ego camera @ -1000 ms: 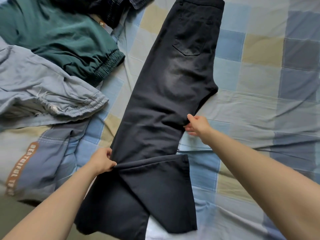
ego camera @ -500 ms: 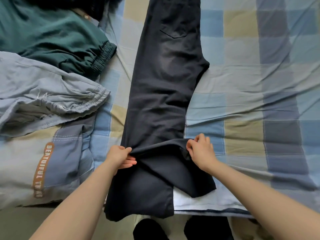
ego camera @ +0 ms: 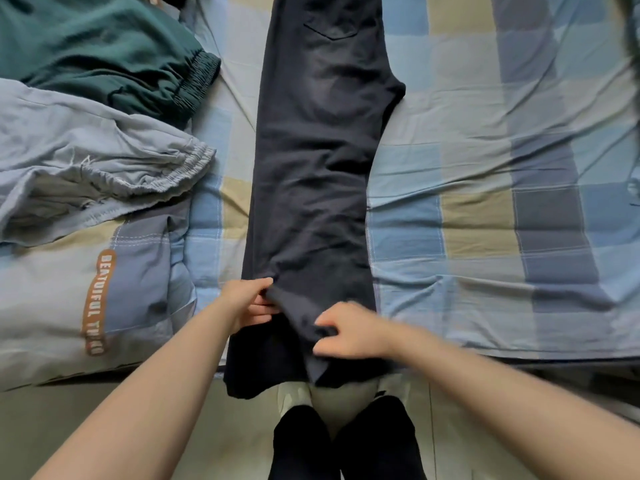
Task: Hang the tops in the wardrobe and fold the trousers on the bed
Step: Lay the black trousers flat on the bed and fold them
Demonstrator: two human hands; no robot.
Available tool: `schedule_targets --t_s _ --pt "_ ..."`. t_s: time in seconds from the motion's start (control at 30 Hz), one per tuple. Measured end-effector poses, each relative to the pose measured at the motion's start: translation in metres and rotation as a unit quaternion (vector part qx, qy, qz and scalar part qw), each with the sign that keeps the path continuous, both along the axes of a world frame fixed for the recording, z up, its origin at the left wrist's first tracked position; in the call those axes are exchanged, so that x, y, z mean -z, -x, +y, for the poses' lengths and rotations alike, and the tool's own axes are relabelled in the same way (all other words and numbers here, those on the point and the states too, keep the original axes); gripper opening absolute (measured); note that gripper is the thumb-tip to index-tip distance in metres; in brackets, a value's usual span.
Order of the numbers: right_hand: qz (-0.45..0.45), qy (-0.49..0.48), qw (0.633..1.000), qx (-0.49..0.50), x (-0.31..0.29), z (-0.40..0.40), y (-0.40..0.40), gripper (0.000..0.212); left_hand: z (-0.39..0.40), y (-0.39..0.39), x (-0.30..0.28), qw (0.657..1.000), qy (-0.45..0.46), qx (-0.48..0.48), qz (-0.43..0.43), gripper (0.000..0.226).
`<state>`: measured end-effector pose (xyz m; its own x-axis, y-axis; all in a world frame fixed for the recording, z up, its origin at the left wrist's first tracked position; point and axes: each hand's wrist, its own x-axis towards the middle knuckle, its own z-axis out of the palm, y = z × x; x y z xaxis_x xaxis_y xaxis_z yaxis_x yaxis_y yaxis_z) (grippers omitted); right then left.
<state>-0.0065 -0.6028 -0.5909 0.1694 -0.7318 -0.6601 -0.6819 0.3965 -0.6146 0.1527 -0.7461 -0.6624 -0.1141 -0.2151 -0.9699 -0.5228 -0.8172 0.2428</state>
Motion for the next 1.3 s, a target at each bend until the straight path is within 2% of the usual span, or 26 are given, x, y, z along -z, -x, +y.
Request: schedule_targets --t_s 0.07,0.13,0.17,0.23,0.27,0.33,0.4,0.47,0.53,0.67,0.8,0.87,0.97,1.07,1.13,1.23,1.3 --pt "-0.121 -0.05 0.991 -0.041 -0.01 0.022 -0.041 0.032 0.017 -0.011 -0.005 0.998 -0.037 0.027 0.041 0.033" --pt "-0.163 -0.132 0.977 -0.033 -0.009 0.035 -0.062 0.038 0.033 -0.024 -0.006 0.996 -0.008 0.082 0.015 0.031" --pt "-0.148 -0.132 0.98 -0.004 -0.003 0.037 -0.062 0.041 0.039 -0.033 -0.004 0.995 0.019 0.099 -0.005 0.029" --pt "-0.055 -0.066 0.989 0.121 0.02 0.037 -0.047 0.029 0.046 -0.051 0.001 0.993 0.048 0.107 -0.014 0.022" --pt "0.01 -0.038 0.977 0.212 0.034 0.035 -0.033 0.024 0.047 -0.06 0.002 0.992 0.055 0.112 -0.012 0.017" --pt "0.095 -0.05 0.922 0.372 0.057 0.035 0.003 0.031 0.045 -0.075 0.003 0.986 0.083 0.143 -0.012 0.009" --pt "0.094 -0.12 0.887 0.435 0.078 0.039 0.03 0.034 0.044 -0.088 0.005 0.981 0.111 0.162 -0.012 0.009" --pt "0.028 -0.148 0.882 0.446 0.087 0.04 0.032 0.024 0.044 -0.098 0.008 0.976 0.123 0.181 -0.011 0.011" --pt "0.003 -0.131 0.876 0.464 0.089 0.038 0.019 0.029 0.046 -0.103 0.01 0.972 0.129 0.195 0.002 0.009" --pt "0.009 -0.145 0.874 0.463 0.087 0.045 -0.004 0.029 0.052 -0.112 0.01 0.971 0.118 0.207 0.017 0.006" --pt "0.008 -0.121 0.871 0.476 0.083 0.062 -0.012 0.028 0.05 -0.118 0.01 0.965 0.123 0.23 0.005 0.005" --pt "0.046 -0.108 0.886 0.449 0.084 0.068 -0.012 0.037 0.049 -0.117 0.01 0.952 0.143 0.271 -0.012 0.006" --pt "0.054 -0.129 0.89 0.434 0.086 0.068 -0.009 0.04 0.051 -0.115 0.014 0.919 0.175 0.35 -0.054 0.013" --pt "0.039 -0.146 0.887 0.437 0.088 0.065 -0.003 0.04 0.052 -0.116 0.016 0.918 0.169 0.353 -0.064 0.014" --pt "0.018 -0.155 0.877 0.454 0.088 0.065 -0.002 0.038 0.05 -0.117 0.016 0.91 0.177 0.369 -0.071 0.017" --pt "-0.031 -0.18 0.847 0.499 0.086 0.065 0.0 0.033 0.052 -0.116 0.012 0.886 0.247 0.381 -0.095 0.018" --pt "-0.088 -0.2 0.828 0.516 0.086 0.066 -0.001 0.019 0.057 -0.115 0.007 0.9 0.273 0.331 -0.079 0.012"
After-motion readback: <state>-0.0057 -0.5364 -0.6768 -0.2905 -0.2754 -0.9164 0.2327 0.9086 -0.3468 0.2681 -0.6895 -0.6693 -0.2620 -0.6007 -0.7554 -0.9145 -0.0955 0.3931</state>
